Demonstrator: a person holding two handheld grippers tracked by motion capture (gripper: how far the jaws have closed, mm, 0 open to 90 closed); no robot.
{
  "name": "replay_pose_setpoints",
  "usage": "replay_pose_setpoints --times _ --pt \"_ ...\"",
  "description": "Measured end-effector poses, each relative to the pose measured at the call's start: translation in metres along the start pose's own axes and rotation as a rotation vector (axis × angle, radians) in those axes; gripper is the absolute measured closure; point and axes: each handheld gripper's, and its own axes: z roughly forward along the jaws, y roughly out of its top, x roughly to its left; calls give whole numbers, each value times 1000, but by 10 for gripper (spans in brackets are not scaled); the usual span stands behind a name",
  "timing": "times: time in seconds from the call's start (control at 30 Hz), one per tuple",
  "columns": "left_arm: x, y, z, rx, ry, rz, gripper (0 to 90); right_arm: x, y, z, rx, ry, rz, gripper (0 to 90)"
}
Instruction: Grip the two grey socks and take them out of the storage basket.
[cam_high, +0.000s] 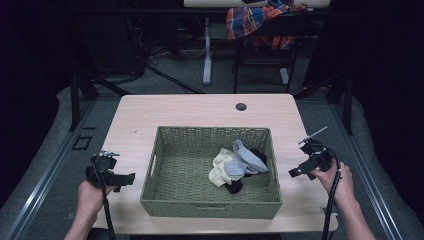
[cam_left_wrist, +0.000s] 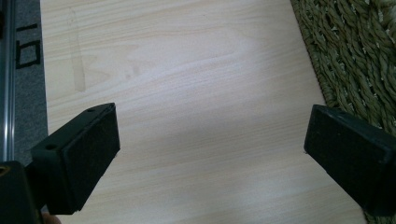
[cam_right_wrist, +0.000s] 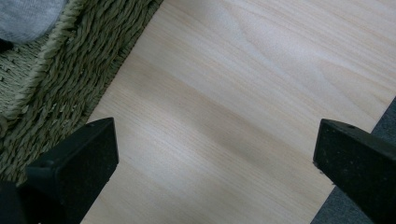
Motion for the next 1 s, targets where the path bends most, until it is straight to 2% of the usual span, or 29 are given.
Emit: replay_pose_setpoints --times 0.17,0.23,0.33,0.73,0.77,0.83,0.87,1.0 --pt "1 -1 -1 -9 2 -10 34 0 1 -1 4 -9 -9 0" --pt "0 -1 -2 -17 -5 -9 33 2 1 -1 -11 -15 1 0" --pt "0 -1 -2 -16 -10 -8 30 1 2 -2 -11 -2 -4 0" --pt "-1 -3 -6 -31 -16 -6 30 3 8 -5 -9 -4 -13 0" --pt "-1 -3 -6 -32 -16 -3 31 5 8 -4 -32 3 5 0" --pt "-2 -4 -6 -35 -14 -4 31 5 9 -5 -27 8 0 0" --pt "-2 -4 -6 -32 -13 -2 31 5 11 -9 -12 -5 -14 0" --pt "0 -4 -6 -31 -14 -7 30 2 14 -15 -24 12 -7 0"
